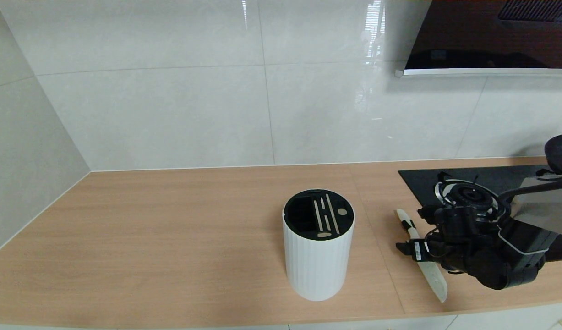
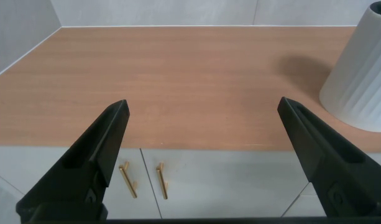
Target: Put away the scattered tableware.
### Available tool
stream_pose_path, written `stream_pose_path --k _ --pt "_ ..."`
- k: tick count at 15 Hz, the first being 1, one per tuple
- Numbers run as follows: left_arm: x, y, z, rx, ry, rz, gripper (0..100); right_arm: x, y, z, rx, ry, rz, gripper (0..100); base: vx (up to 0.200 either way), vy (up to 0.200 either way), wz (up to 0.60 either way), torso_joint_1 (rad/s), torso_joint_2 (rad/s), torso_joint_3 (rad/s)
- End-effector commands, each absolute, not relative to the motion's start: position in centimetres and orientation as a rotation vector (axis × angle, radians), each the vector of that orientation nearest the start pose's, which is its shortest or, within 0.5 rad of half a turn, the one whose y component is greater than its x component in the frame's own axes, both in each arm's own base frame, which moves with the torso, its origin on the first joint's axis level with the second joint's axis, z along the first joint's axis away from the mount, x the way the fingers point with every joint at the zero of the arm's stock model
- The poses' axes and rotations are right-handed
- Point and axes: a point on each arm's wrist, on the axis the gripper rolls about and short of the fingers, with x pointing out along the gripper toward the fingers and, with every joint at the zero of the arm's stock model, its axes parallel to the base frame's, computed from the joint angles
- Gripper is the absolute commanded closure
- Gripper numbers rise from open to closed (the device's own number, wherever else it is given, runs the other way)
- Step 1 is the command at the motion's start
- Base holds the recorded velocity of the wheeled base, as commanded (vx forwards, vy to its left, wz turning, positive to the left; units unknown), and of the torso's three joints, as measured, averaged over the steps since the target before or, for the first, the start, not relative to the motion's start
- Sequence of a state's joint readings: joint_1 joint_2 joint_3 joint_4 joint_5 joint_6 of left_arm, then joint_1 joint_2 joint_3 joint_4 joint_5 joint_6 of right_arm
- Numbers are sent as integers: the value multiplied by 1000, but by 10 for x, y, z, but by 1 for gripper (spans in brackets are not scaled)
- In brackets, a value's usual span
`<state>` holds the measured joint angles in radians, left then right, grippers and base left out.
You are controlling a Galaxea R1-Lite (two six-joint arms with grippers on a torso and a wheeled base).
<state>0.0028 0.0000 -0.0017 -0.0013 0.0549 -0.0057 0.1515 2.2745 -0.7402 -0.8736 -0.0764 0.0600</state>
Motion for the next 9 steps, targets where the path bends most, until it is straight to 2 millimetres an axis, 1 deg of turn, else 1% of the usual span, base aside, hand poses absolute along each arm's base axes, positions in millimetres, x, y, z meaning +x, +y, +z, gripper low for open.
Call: stream_pose_path --k 1,4,5,9 --pt "-23 1 76 -6 -2 58 0 353 52 -7 -19 663 51 0 0 0 0 0 0 0" --pt "-23 1 76 -6 -2 58 0 352 52 -10 -26 670 41 0 0 0 0 0 0 0" --pt "-23 1 76 -6 -2 58 0 352 52 -10 -26 671 41 100 0 0 0 0 0 0" --pt "-23 1 76 -6 -2 58 0 350 52 -14 -33 685 41 100 0 0 0 0 0 0"
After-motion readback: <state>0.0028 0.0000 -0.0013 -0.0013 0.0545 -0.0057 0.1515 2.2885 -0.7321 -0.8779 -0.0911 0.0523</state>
